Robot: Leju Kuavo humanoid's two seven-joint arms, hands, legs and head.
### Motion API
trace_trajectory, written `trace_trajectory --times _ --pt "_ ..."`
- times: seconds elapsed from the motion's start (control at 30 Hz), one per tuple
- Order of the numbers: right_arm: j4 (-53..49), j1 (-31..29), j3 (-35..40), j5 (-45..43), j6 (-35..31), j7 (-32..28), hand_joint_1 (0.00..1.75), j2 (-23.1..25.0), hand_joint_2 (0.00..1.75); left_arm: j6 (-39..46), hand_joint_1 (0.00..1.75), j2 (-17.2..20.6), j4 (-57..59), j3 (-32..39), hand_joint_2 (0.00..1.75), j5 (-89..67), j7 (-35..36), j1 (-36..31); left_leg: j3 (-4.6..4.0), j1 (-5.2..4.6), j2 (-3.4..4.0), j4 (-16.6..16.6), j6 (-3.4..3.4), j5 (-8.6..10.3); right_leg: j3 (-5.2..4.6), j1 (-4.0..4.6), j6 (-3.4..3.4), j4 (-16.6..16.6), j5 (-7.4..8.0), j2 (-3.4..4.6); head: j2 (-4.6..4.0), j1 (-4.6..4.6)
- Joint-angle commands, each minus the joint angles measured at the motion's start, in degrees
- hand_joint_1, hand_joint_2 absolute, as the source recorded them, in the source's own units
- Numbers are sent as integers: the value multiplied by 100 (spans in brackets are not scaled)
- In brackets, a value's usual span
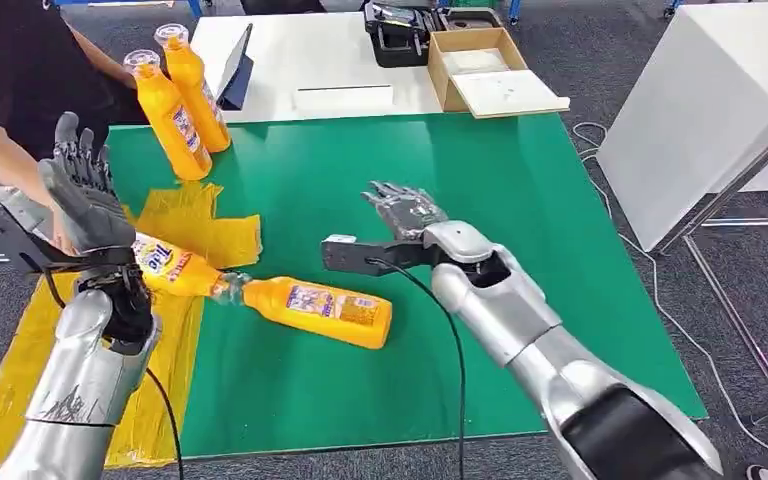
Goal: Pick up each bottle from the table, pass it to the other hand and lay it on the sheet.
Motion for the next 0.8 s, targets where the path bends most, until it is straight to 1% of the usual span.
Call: trace_trajectory --times 0.03,0.27,0.67,0.77,0.8 --pt "1665 -603 118 1 -42 50 0 716 175 47 0 -195 402 -214 0 -43 86 -346 9 1 -5 5 -17 -6 12 1 -3 4 -8 -15 0 0" --pt "1799 -583 137 -14 -60 13 0 757 175 85 0 -256 130 -173 0 -135 175 -190 2 -6 -7 2 -14 -3 9 -1 -1 2 -5 -15 0 -2" --pt "1799 -583 137 -14 -60 13 0 757 175 85 0 -256 130 -173 0 -135 175 -190 0 -8 -8 5 -19 -5 9 1 -5 5 -7 -18 0 0" --pt "1819 -574 141 11 -17 58 0 761 175 68 0 -304 87 -124 0 -190 245 -208 6 -8 -6 6 -25 -7 15 1 -6 6 -9 -18 0 0" --pt "1793 -542 142 27 14 105 0 742 175 65 0 -329 32 -93 0 -236 297 -176 -3 -7 -9 5 -18 -3 6 1 -4 4 -6 -18 0 0"
